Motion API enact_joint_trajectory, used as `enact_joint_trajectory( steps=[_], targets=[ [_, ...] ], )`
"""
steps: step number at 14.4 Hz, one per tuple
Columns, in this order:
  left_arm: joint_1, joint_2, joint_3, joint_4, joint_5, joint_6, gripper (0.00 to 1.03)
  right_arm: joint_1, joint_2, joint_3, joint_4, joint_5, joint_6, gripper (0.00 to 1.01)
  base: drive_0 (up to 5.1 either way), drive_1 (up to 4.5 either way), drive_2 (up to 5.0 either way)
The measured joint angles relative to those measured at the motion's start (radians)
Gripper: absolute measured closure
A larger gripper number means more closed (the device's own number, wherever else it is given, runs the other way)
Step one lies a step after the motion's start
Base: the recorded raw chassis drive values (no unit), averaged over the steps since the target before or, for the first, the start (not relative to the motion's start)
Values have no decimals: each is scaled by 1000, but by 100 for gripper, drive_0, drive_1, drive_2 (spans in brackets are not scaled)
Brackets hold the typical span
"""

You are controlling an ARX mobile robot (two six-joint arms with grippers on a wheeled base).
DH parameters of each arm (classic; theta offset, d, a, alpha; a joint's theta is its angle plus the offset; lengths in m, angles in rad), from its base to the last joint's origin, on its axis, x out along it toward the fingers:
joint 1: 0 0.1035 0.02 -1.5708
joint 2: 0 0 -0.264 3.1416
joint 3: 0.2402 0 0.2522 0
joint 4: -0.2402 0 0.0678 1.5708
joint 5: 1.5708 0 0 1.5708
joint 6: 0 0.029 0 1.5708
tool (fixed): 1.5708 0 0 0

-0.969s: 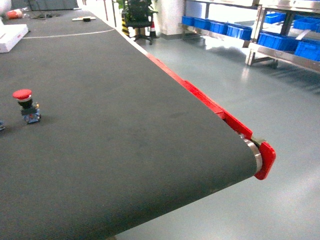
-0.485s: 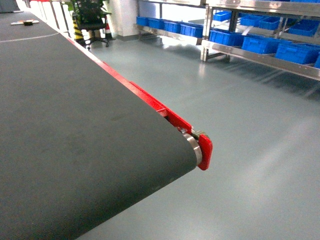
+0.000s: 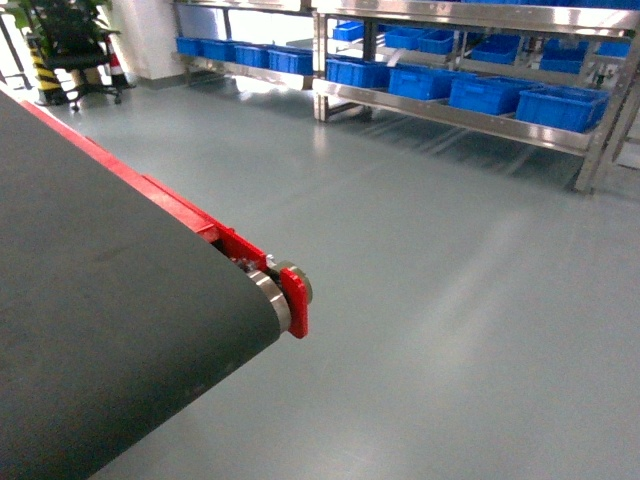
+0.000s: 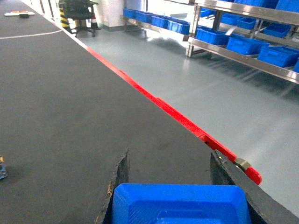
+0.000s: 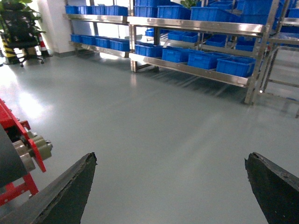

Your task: Pick blue part to blue bin on bottom shelf

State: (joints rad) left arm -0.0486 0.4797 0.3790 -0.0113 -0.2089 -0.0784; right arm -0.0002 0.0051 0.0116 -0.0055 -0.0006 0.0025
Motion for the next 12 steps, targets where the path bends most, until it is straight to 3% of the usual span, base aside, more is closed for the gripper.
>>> enact_joint_trajectory(
  steps=[12],
  targets=[
    [0,1,0,0,0,0,60,0,0,0,0,0,0,3,-162,-162,-162]
  ],
)
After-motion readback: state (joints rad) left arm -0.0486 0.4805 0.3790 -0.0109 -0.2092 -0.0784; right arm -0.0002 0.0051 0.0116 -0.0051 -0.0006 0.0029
